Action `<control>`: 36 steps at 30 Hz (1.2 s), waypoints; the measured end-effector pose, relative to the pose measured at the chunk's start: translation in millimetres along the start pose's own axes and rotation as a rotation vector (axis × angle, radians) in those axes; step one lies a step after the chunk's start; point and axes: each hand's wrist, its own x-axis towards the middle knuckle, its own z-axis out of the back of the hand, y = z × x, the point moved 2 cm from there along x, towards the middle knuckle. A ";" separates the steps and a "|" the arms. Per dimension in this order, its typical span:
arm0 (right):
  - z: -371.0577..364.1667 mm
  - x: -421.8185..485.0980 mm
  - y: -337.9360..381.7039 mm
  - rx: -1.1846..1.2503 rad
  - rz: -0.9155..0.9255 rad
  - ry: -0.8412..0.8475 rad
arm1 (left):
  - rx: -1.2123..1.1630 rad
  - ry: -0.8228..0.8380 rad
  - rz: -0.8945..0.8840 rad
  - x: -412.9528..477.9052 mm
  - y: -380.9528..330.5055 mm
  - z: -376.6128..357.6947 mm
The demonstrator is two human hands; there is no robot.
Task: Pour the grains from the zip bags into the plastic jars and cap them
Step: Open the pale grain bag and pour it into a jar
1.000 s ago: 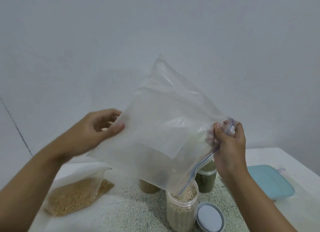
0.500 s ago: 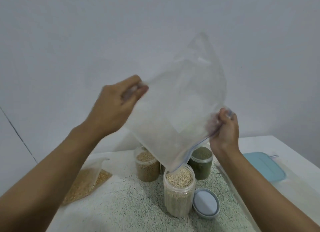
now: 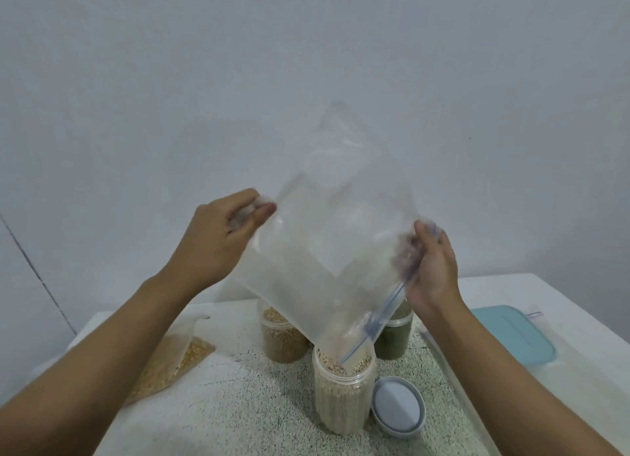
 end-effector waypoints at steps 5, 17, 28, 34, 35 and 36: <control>-22.1 -5.2 17.3 -0.080 0.035 0.125 | -0.028 -0.180 0.280 -26.4 51.7 -2.1; -84.4 -18.0 32.9 -0.476 0.058 0.391 | -0.022 -0.015 0.588 -110.9 78.0 -42.9; -88.2 -38.1 19.8 -0.838 -0.063 0.763 | -0.191 0.087 0.310 -63.2 21.6 -32.8; -92.7 -51.6 43.6 -0.885 0.018 0.847 | -0.267 -0.180 0.161 -16.4 -18.2 -35.3; -88.9 -53.6 47.8 -0.893 0.042 0.860 | -0.225 -0.184 0.095 -11.8 -23.5 -36.7; -85.2 -56.1 51.0 -0.900 0.060 0.874 | -0.158 -0.151 0.034 -8.0 -27.6 -38.1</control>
